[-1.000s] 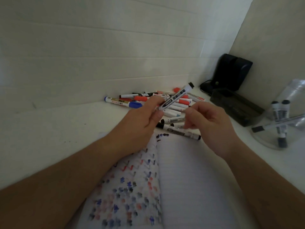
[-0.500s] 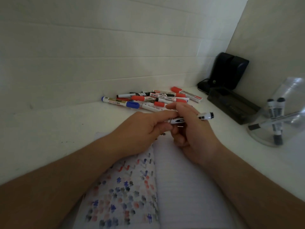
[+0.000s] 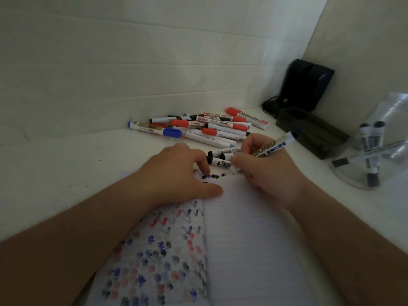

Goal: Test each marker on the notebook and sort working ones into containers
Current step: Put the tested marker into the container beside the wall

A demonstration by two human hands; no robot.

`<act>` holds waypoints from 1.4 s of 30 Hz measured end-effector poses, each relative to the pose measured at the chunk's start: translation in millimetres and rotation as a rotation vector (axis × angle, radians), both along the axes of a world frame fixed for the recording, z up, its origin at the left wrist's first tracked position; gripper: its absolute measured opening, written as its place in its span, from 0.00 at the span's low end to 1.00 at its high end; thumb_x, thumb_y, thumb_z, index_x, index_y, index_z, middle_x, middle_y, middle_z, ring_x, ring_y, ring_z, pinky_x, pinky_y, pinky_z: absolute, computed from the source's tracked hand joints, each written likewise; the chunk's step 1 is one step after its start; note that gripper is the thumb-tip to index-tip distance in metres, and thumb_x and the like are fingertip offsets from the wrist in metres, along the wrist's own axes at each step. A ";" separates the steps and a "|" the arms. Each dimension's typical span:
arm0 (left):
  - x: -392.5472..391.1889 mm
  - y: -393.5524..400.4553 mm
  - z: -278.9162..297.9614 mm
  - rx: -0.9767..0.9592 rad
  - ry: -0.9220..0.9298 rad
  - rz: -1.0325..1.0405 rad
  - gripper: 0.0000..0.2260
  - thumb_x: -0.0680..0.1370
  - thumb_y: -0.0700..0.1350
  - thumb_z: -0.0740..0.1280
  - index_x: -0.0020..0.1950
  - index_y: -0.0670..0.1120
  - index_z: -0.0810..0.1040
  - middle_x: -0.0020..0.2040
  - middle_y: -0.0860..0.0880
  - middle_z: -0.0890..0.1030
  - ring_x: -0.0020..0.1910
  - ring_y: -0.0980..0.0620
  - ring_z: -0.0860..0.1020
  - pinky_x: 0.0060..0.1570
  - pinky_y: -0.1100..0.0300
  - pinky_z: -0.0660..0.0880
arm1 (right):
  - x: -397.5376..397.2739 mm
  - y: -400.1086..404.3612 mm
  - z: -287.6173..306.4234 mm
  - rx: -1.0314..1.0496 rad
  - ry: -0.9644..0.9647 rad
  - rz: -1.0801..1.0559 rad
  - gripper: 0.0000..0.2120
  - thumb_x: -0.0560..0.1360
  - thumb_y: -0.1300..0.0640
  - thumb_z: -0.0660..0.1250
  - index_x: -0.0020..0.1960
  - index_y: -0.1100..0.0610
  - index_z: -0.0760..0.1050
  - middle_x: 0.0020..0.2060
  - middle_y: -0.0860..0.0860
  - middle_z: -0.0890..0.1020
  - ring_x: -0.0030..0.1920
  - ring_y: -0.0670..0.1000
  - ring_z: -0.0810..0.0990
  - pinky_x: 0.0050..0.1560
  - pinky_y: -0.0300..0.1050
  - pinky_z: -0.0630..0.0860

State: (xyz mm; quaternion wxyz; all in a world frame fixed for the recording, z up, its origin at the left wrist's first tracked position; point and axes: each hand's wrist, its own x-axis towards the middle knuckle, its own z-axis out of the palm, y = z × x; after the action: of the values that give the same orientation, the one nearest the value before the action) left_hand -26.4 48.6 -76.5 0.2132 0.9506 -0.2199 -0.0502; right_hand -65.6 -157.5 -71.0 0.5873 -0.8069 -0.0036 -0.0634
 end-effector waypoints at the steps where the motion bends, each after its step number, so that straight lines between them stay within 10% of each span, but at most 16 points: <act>1: 0.6 0.0 -0.5 0.000 0.004 0.006 0.22 0.63 0.73 0.73 0.49 0.64 0.77 0.51 0.60 0.71 0.48 0.60 0.72 0.49 0.56 0.73 | 0.1 0.9 -2.0 -0.025 0.009 -0.010 0.11 0.71 0.63 0.74 0.36 0.53 0.74 0.29 0.51 0.75 0.29 0.49 0.70 0.29 0.43 0.68; 42: -2.7 1.4 0.9 -0.053 0.075 0.017 0.20 0.64 0.72 0.74 0.52 0.68 0.79 0.50 0.59 0.72 0.50 0.58 0.72 0.56 0.51 0.75 | 0.8 7.3 -5.4 -0.059 0.066 -0.143 0.12 0.73 0.65 0.73 0.36 0.58 0.72 0.29 0.57 0.81 0.26 0.52 0.78 0.29 0.44 0.76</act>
State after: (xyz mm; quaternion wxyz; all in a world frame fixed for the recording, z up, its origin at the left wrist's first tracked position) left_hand -29.1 50.0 -75.6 0.2470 0.9438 -0.2052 -0.0781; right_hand -64.7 -150.2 -76.5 0.5572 -0.8236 0.0716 -0.0784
